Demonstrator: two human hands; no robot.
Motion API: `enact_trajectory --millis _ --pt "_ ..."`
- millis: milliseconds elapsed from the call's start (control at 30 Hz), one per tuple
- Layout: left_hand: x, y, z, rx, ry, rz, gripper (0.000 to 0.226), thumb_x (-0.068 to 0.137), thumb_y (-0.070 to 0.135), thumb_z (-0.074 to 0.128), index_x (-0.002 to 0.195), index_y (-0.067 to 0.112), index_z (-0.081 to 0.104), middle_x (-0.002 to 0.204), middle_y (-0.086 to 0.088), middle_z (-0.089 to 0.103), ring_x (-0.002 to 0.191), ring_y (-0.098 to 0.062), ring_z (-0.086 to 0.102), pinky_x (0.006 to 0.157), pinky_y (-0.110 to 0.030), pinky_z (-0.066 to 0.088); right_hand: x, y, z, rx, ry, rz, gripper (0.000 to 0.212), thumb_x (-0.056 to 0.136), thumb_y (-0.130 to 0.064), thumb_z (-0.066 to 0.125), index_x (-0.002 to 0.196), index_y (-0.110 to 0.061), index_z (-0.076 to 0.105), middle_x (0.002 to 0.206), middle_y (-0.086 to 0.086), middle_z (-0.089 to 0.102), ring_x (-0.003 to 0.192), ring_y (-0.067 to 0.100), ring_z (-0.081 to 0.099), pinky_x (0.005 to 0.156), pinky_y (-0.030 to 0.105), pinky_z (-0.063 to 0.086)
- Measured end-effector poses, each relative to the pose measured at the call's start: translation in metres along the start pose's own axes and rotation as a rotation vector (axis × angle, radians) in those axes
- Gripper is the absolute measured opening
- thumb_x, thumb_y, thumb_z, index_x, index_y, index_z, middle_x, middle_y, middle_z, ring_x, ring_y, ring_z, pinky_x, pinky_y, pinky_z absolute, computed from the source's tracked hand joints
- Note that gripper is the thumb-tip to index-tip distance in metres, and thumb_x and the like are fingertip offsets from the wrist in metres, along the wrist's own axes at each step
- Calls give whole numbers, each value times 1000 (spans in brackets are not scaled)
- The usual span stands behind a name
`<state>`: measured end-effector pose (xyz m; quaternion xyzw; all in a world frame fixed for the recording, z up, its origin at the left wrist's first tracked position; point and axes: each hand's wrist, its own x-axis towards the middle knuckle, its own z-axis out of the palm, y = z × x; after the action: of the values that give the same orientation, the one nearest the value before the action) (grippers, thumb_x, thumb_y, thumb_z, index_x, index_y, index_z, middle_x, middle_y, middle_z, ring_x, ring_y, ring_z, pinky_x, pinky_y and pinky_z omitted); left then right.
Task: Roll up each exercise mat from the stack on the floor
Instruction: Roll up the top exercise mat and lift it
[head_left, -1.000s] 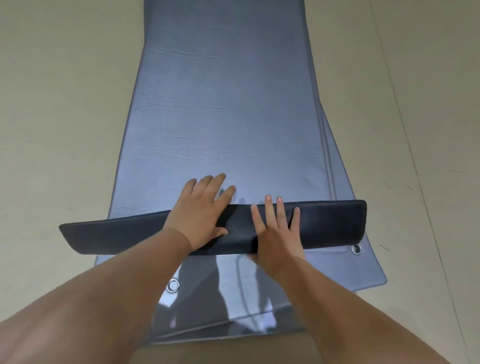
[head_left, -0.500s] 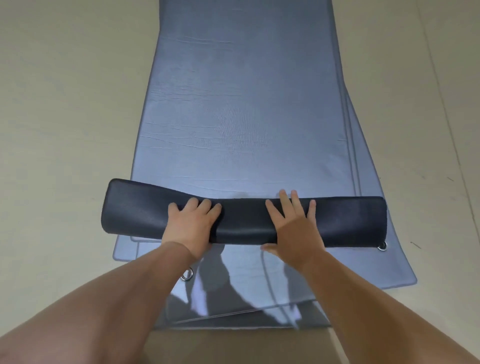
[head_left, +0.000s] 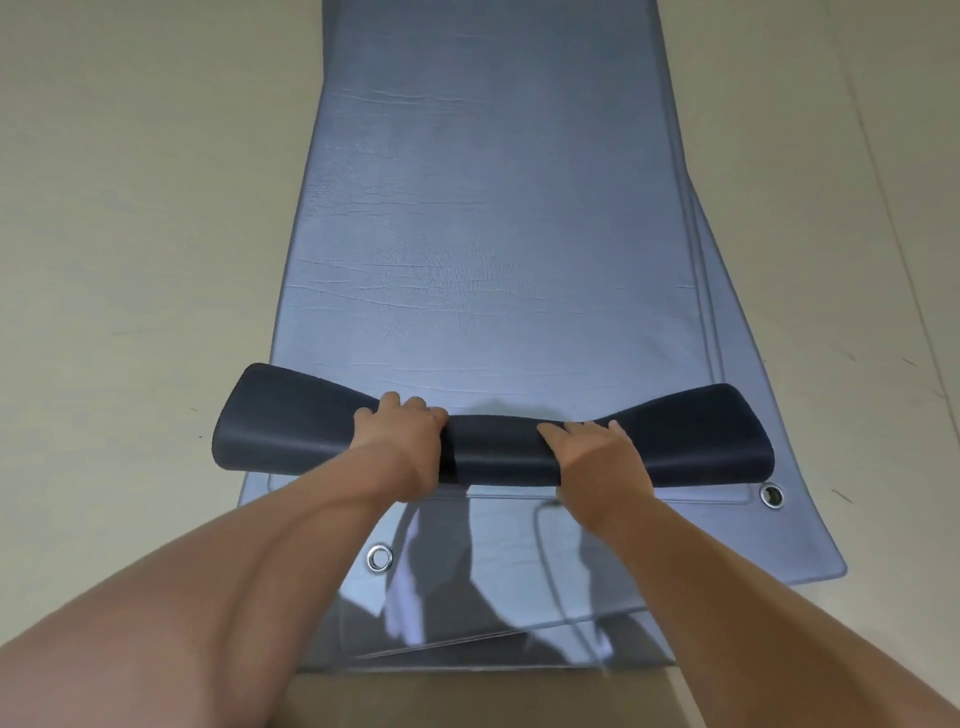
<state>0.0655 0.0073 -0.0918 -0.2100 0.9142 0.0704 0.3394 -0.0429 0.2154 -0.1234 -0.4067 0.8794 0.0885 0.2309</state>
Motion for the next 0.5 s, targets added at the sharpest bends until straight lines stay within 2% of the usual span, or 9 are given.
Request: enact_trajectory --millis 67,133,200,267,300,367,433,500 --pt "-14 9 7 38 126 11 90 75 33 67 153 27 22 150 -7 27 129 -33 31 104 -52 31 2 0 -2 -8 -23 -7 59 89 -8 60 144 -26 47 111 -1 66 104 22 61 112 39 38" --pt "-28 13 28 108 259 127 112 79 46 67 158 28 -11 163 -13 -14 145 -42 10 112 -68 10 1 -1 -5 -7 -24 0 44 90 -8 58 130 -26 53 100 -2 65 87 20 58 93 33 43" --pt "-41 16 49 214 317 300 115 86 47 61 152 28 -32 157 -12 -41 150 -44 -11 109 -75 -8 1 -4 -14 22 -93 13 36 94 -11 59 126 -24 55 101 0 63 88 21 57 89 32 46" --pt "-49 19 59 250 274 325 109 95 44 49 140 28 -49 145 -12 -57 146 -45 -28 105 -79 -16 3 -8 -31 33 -228 19 30 95 -13 61 122 -23 57 99 0 58 90 22 56 88 33 49" --pt "-51 22 61 239 243 287 106 99 46 43 134 27 -54 142 -13 -59 144 -45 -32 103 -81 -17 4 -11 -40 23 -285 4 28 94 -13 62 120 -23 58 97 -1 57 90 22 56 86 32 49" --pt "-53 25 57 227 259 227 104 99 54 41 136 27 -53 152 -13 -49 147 -46 -27 103 -83 -14 6 -14 -55 26 -370 -48 26 91 -14 65 116 -21 62 96 0 59 89 21 60 82 32 51" --pt "-55 26 52 220 266 201 109 95 61 47 144 27 -45 165 -14 -24 151 -45 -13 106 -82 -9 7 -14 -68 89 -459 -93 23 87 -16 69 109 -21 64 94 1 62 86 20 62 74 30 49" --pt "-54 24 47 198 260 187 117 89 64 57 147 28 -39 164 -14 -3 149 -43 5 110 -79 -2 13 -10 -82 150 -557 -131 22 82 -17 72 102 -20 64 93 4 65 84 20 64 70 30 50"
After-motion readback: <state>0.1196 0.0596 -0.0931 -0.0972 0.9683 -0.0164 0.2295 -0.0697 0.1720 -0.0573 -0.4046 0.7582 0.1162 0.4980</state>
